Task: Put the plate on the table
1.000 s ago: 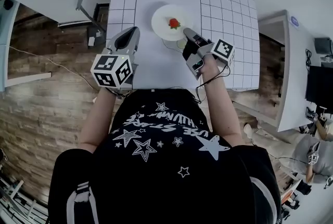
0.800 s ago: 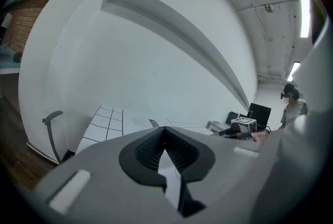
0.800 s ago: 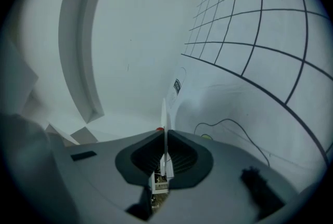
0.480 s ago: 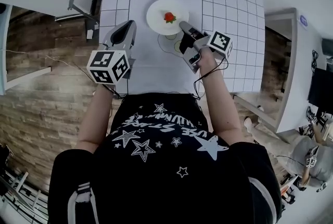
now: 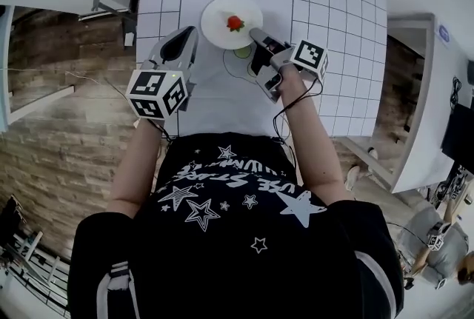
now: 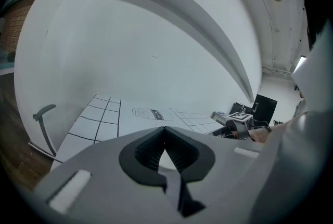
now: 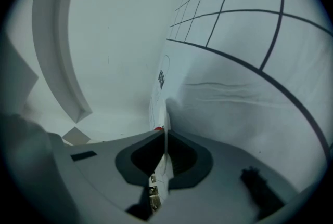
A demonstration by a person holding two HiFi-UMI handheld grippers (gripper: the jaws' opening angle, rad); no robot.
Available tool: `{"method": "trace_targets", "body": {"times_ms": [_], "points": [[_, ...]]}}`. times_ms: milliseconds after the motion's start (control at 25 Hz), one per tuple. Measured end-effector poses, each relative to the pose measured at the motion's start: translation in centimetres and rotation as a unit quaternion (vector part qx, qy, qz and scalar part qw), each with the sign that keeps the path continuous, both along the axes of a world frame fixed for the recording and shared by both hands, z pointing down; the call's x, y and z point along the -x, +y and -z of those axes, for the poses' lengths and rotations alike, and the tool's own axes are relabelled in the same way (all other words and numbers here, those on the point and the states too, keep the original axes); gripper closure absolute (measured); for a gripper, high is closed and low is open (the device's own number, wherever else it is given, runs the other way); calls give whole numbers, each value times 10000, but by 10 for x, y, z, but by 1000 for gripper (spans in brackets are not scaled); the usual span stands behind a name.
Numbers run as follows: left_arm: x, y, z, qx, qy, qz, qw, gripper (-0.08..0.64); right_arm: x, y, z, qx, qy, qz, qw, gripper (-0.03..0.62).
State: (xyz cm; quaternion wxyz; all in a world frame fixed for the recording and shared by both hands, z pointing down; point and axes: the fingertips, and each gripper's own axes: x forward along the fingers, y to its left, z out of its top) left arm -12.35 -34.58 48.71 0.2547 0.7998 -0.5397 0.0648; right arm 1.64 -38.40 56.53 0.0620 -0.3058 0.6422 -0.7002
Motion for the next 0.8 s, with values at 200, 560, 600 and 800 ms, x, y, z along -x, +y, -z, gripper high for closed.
{"method": "trace_targets", "body": {"times_ms": [200, 560, 600, 800], "points": [[-7, 1, -5, 88, -46, -41, 9999, 551, -2, -2, -3, -31, 208, 58, 9998, 569], [-15, 7, 6, -127, 30, -156, 9998, 551, -3, -3, -10, -41, 818, 325, 9961, 569], [-15, 8, 6, -136, 20, -159, 9998, 551, -3, -3, -10, -69, 890, 354, 9954, 569], [-13, 16, 6, -132, -94, -205, 9997, 551, -2, -2, -11, -273, 1290, 537, 9898, 562]]}}
